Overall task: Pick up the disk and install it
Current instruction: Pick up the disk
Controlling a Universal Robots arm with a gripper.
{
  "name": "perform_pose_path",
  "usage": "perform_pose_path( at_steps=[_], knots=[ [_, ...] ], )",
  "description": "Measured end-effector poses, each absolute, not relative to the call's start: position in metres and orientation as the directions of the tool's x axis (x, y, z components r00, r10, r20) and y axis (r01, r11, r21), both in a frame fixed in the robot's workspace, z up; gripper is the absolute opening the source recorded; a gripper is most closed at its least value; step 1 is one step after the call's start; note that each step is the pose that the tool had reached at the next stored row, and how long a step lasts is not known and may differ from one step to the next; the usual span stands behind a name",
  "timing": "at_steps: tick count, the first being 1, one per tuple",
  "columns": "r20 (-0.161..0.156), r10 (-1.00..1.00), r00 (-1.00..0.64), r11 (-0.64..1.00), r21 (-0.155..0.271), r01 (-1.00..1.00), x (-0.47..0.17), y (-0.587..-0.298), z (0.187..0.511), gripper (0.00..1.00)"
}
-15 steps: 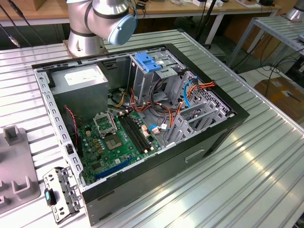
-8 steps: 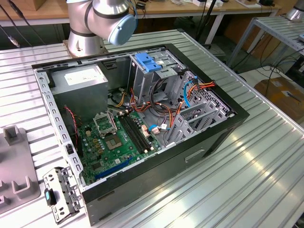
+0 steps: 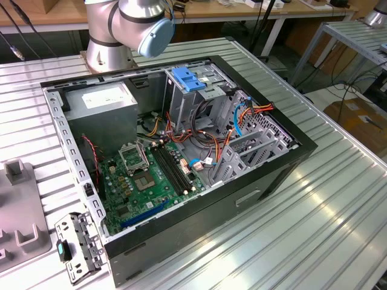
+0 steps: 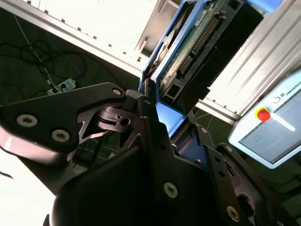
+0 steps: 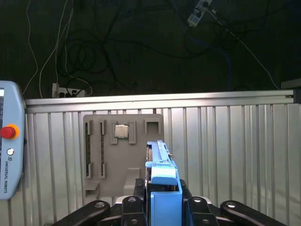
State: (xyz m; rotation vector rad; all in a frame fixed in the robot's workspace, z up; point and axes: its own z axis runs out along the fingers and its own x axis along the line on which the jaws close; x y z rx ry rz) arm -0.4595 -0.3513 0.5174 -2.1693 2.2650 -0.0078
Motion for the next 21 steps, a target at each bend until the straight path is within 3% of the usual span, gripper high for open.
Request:
perform_pose_path(
  at_steps=[21],
  knots=[
    [0.0, -0.999, -0.043, 0.043, -0.007, -0.999, -0.441, -0.351, 0.517, 0.36]
  ],
)
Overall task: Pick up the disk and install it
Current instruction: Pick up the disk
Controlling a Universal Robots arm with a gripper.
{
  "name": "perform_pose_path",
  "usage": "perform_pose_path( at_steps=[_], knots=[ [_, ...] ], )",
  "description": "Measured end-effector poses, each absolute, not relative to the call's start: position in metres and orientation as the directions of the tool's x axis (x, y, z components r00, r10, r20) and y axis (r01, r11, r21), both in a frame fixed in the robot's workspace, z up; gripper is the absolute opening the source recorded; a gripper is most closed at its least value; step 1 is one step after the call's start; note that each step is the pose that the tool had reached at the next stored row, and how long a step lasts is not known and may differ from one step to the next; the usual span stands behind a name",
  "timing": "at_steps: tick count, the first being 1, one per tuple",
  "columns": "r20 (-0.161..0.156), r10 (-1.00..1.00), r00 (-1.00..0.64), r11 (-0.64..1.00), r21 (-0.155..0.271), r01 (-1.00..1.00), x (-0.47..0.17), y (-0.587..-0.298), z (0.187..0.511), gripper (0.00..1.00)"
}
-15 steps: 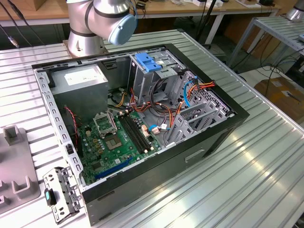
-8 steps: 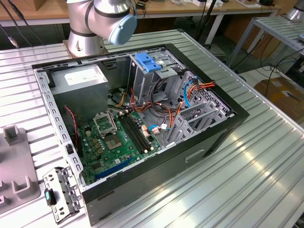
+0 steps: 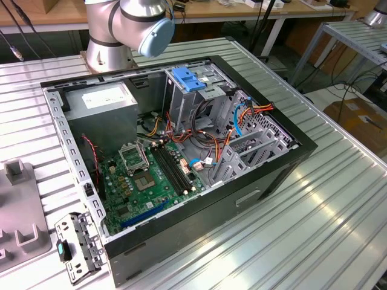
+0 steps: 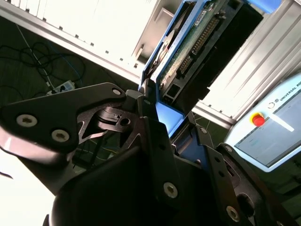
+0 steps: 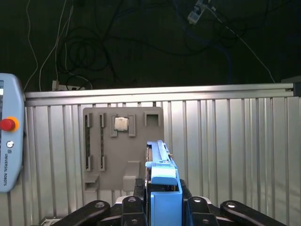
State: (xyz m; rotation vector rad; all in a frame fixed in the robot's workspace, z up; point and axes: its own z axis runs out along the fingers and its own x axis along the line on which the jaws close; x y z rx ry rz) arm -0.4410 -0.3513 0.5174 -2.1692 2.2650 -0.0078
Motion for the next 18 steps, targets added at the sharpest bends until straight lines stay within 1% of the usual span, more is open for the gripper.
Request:
perform_pose_path(
  at_steps=[18],
  knots=[
    [0.0, -0.999, -0.043, 0.043, -0.007, -0.999, -0.425, -0.351, 0.517, 0.36]
  ],
)
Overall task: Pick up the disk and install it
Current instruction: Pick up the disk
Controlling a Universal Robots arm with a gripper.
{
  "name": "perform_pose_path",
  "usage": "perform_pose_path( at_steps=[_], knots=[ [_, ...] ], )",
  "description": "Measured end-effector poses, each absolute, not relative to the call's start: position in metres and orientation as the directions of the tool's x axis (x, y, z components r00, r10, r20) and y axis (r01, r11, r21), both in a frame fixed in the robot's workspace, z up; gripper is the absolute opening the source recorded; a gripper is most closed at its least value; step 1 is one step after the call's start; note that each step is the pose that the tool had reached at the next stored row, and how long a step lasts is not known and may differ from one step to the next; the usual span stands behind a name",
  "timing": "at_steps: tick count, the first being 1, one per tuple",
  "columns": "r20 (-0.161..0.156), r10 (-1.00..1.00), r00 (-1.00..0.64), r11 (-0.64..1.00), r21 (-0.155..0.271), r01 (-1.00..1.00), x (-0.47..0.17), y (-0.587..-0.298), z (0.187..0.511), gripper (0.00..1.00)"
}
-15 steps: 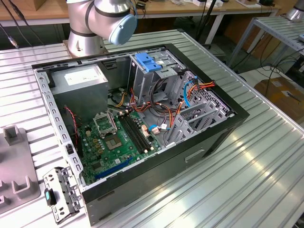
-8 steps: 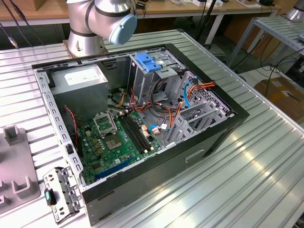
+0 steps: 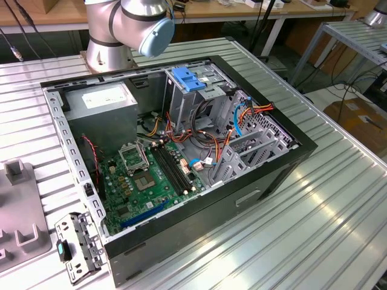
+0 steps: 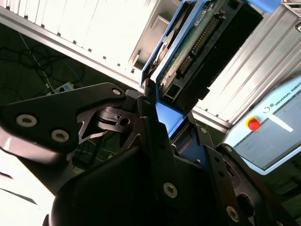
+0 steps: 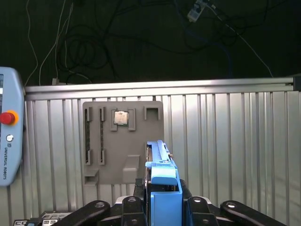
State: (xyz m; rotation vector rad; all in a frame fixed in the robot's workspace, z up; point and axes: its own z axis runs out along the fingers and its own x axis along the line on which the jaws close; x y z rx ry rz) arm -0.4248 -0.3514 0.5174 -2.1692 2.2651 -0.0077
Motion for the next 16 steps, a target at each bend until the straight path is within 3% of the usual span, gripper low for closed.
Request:
perform_pose_path(
  at_steps=[16],
  knots=[
    [0.0, -0.999, -0.043, 0.043, -0.007, -0.999, -0.413, -0.361, 0.517, 0.36]
  ],
)
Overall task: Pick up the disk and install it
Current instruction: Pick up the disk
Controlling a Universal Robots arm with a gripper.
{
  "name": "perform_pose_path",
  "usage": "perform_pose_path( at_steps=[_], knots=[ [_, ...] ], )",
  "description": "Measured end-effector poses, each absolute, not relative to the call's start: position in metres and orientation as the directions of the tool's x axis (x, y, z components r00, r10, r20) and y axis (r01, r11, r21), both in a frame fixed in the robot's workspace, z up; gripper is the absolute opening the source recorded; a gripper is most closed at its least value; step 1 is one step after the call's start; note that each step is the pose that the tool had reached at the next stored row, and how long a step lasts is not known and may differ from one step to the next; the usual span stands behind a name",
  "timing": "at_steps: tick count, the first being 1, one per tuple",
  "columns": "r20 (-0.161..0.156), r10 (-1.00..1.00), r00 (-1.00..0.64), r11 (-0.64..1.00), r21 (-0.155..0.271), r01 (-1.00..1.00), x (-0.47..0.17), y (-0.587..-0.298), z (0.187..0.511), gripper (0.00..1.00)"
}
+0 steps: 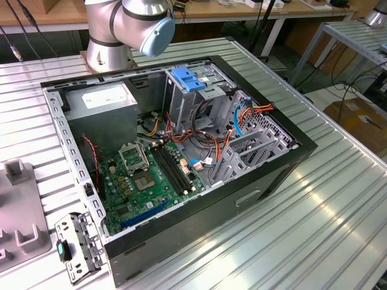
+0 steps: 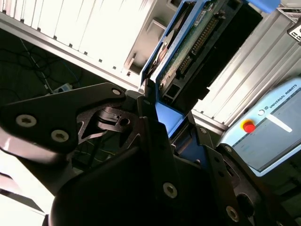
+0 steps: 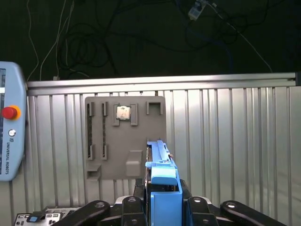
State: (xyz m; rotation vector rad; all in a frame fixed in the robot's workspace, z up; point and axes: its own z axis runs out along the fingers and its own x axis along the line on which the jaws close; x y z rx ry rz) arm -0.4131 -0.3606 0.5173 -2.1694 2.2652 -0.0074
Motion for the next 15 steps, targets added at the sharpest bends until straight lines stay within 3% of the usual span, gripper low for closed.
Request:
perform_pose_path(
  at_steps=[15],
  knots=[
    [0.0, -0.999, -0.044, 0.044, -0.002, -0.999, -0.38, -0.379, 0.517, 0.36]
  ],
)
